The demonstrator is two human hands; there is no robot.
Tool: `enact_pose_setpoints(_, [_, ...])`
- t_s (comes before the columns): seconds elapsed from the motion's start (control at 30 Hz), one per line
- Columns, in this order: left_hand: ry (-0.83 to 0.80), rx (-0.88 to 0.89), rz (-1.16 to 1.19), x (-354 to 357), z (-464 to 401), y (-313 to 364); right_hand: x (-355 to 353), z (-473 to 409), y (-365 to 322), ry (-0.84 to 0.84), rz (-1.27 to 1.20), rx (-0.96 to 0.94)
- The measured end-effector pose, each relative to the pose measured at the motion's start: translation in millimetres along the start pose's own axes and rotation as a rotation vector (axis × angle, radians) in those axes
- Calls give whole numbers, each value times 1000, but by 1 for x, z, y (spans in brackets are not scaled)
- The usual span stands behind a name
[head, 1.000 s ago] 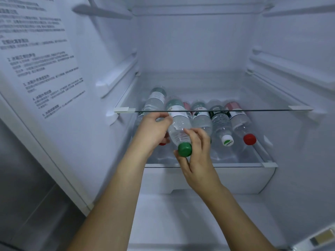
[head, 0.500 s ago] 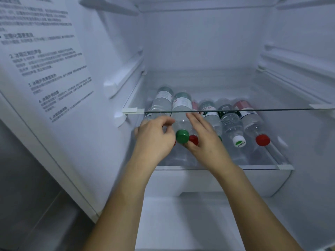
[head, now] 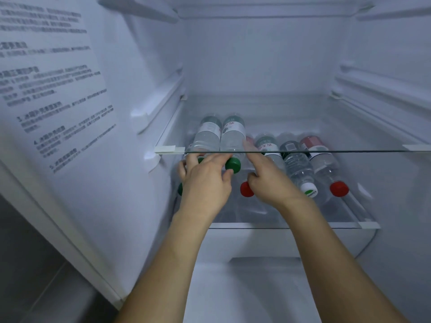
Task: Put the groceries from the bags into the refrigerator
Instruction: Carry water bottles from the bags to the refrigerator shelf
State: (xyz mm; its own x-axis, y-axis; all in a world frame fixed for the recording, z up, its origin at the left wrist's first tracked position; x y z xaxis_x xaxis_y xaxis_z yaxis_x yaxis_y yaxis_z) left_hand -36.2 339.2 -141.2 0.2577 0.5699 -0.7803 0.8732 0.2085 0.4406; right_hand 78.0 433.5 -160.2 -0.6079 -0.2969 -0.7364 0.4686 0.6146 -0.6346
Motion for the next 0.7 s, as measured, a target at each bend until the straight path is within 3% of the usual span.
enact_pose_setpoints(0.27, [115, 50, 194, 8, -2, -7, -1, 0, -7, 7, -23, -1])
enact_pose_setpoints(0.7, [71, 72, 163, 3, -3, -7, -4, 17, -9, -96, 98, 87])
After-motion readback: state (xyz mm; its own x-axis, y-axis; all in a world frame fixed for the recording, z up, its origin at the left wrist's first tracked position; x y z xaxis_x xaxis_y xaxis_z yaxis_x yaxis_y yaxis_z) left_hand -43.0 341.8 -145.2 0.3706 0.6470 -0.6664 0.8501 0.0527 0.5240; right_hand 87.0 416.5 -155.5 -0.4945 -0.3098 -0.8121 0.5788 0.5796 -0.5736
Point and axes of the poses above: each hand's wrist, its own z-axis away from the middle knuckle, its own x-axis out of the palm, y = z × x, the point moved 4 cm from there along -z, towards the middle knuckle, and after that the axes turned 1 degree about -y, right-handed, at the moved point
